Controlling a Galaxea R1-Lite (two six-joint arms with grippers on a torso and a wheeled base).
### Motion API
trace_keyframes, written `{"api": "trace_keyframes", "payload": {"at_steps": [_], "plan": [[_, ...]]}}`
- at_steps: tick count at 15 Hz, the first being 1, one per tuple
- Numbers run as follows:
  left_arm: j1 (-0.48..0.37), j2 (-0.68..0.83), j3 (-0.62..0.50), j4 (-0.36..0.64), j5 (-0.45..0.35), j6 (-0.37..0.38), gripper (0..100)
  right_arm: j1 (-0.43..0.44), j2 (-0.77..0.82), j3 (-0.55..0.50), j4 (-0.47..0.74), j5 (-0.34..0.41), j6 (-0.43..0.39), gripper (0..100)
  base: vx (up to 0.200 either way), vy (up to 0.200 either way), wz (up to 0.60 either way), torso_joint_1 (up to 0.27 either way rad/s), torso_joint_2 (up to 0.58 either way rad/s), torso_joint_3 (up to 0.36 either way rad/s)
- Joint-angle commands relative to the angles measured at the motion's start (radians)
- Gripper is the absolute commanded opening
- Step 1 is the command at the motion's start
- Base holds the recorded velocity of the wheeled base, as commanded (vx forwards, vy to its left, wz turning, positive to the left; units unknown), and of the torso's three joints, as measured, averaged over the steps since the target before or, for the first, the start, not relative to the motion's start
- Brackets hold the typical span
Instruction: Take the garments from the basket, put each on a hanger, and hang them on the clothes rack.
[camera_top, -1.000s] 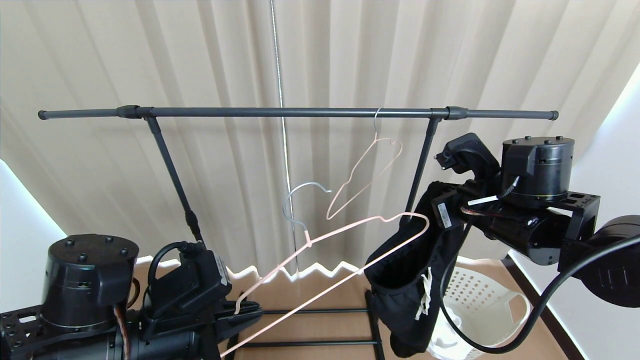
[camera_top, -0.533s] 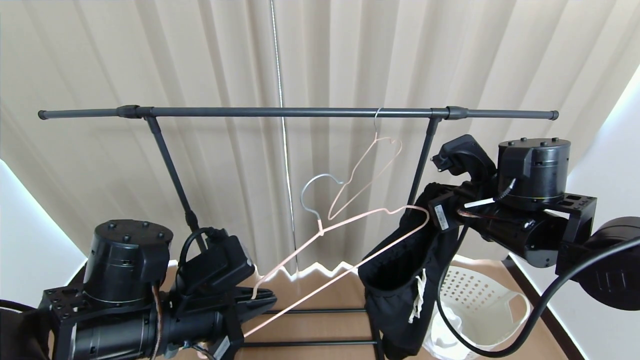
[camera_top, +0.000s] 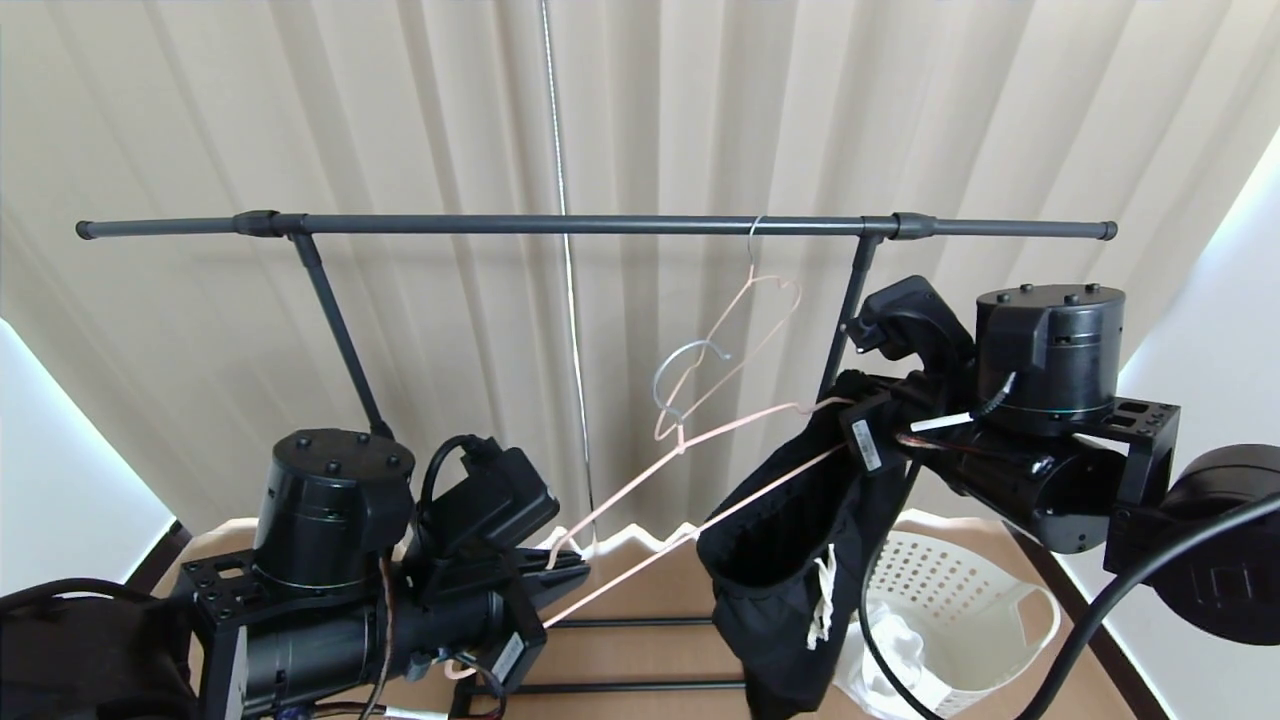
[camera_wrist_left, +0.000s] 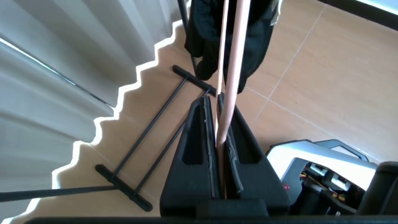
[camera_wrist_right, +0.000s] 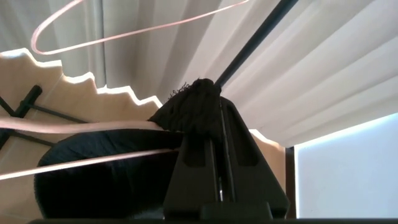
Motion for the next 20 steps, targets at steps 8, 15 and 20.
{"api": "trace_keyframes", "payload": {"at_steps": [8,15,20], "plan": [[-0.011,0.034,-0.008,-0.004,0.000,-0.012,0,0.137,-0.009,0.001,0.000,-0.055,0.049,0,0.000,0.000,0.00,0.000,0.00,0.000],[-0.019,0.029,-0.006,-0.004,0.000,-0.012,0,0.229,-0.009,-0.012,-0.001,-0.063,0.114,0,0.000,0.000,0.00,0.000,0.00,0.000],[-0.020,0.029,0.008,-0.019,0.000,-0.032,0,0.300,-0.008,-0.029,-0.003,-0.061,0.166,0,0.000,0.000,0.00,0.000,0.00,0.000]]}}
